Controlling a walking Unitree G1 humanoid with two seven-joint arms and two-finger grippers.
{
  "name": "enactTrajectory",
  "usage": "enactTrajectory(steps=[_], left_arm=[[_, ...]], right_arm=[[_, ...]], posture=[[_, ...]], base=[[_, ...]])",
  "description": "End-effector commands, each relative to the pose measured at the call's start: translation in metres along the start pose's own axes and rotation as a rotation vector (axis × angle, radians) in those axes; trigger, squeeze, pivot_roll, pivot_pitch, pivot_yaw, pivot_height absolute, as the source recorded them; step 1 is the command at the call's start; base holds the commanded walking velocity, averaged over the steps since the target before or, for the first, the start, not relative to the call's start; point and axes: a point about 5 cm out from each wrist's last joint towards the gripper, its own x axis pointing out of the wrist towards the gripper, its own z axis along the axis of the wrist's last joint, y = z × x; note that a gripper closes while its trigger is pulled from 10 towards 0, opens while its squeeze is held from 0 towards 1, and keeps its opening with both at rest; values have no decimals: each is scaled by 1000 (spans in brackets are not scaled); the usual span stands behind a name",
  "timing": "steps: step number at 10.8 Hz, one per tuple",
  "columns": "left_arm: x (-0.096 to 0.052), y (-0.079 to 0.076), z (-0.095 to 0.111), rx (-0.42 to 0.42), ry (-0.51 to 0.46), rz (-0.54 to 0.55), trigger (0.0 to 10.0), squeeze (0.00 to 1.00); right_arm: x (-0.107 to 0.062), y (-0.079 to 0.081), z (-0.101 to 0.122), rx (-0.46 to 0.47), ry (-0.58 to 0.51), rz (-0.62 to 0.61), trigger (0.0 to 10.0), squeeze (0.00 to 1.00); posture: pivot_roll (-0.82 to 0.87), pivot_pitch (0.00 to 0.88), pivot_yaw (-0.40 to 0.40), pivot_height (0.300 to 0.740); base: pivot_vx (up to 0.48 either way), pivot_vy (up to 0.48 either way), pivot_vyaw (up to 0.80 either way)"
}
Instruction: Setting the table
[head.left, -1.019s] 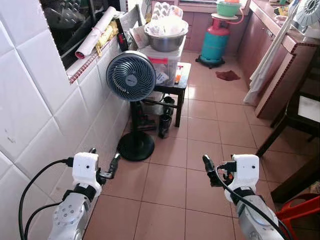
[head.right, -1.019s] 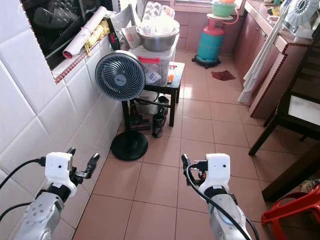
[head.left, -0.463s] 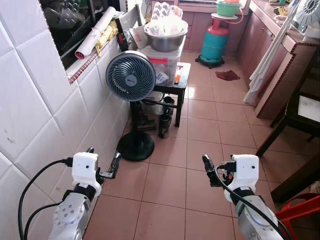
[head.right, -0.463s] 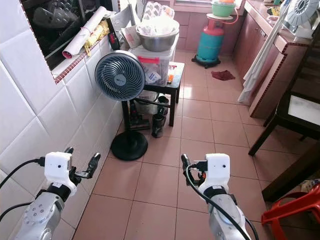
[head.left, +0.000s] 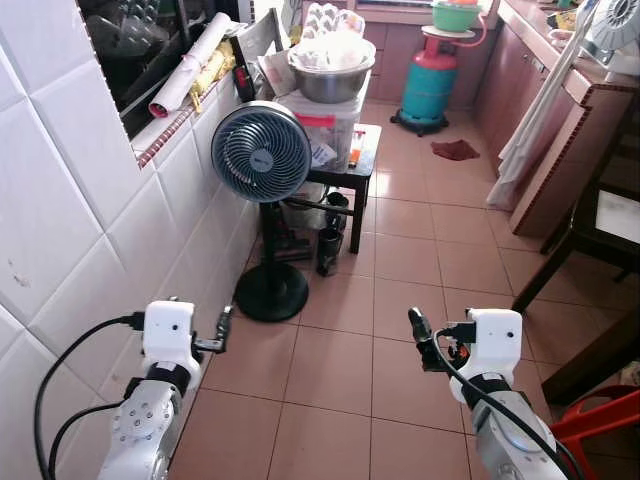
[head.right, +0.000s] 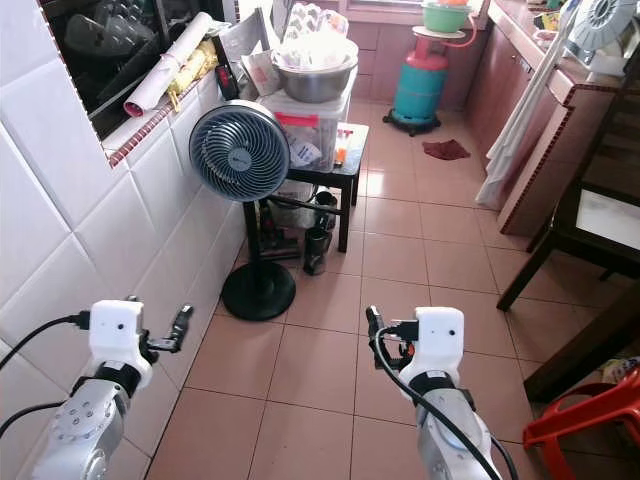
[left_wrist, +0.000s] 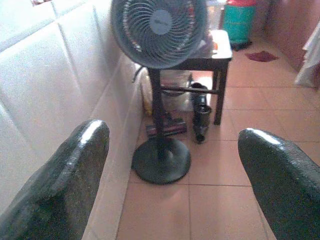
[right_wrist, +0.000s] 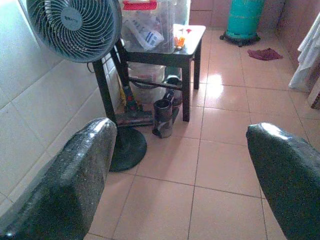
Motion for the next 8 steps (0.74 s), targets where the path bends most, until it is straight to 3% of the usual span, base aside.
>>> enactTrajectory(steps=[1,8], left_arm=[[2,-2,4,2,-23,-20,10000,0],[6,-9,9,-61,-34,-73,10000,0]], right_arm=[[1,1,3,6,6,-3,10000,0],[2,0,4,6,5,-2,10000,0]], posture=[[79,33,-7,740],[72,40,-13,740]], base=[[0,0,-513],[0,0,-788]])
